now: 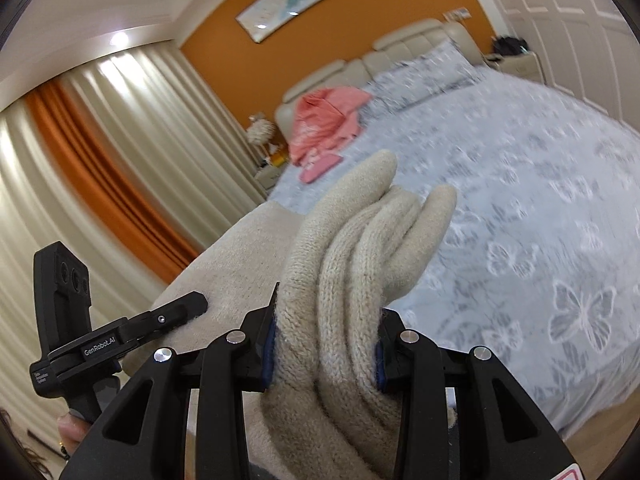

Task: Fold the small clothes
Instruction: 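Lift the folded sweater with both grippers and hold it up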

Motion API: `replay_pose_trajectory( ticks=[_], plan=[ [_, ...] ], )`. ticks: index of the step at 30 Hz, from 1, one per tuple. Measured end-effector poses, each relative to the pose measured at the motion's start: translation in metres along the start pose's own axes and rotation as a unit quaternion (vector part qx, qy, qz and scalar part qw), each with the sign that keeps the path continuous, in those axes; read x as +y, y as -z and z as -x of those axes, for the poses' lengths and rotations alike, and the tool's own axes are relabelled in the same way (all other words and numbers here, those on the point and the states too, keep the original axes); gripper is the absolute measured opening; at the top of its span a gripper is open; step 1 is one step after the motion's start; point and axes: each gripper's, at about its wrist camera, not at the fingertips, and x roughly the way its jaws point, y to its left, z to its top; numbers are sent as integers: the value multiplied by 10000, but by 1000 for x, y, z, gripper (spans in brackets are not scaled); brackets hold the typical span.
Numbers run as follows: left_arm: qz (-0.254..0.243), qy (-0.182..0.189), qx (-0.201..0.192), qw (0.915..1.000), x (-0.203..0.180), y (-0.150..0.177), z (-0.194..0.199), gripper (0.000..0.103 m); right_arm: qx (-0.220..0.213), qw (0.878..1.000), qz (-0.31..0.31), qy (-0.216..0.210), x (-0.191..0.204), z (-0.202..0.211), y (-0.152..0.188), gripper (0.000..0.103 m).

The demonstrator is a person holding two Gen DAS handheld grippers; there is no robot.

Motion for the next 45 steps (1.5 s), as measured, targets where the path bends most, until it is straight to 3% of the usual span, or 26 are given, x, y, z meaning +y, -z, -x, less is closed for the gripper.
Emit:
replay_pose_trajectory(
  ticks=[11, 24, 37, 45],
  plan=[
    [-163, -166, -720, 9971, 22, -25, 61, 54, -312, 9976, 539, -316, 71, -1, -19, 34],
    [-296, -301, -1253, 9912, 46, -55, 92, 54, -585, 9919, 1023, -482, 134, -22, -44, 34],
    [-306, -522, -1302, 9896, 75, -83, 82, 54, -441, 9922, 1009, -582, 151, -76, -64, 35],
    [-170, -620, -1062, 9923, 114, -91, 51, 54, -141, 9943, 906, -539, 142, -133, -58, 35]
  ],
)
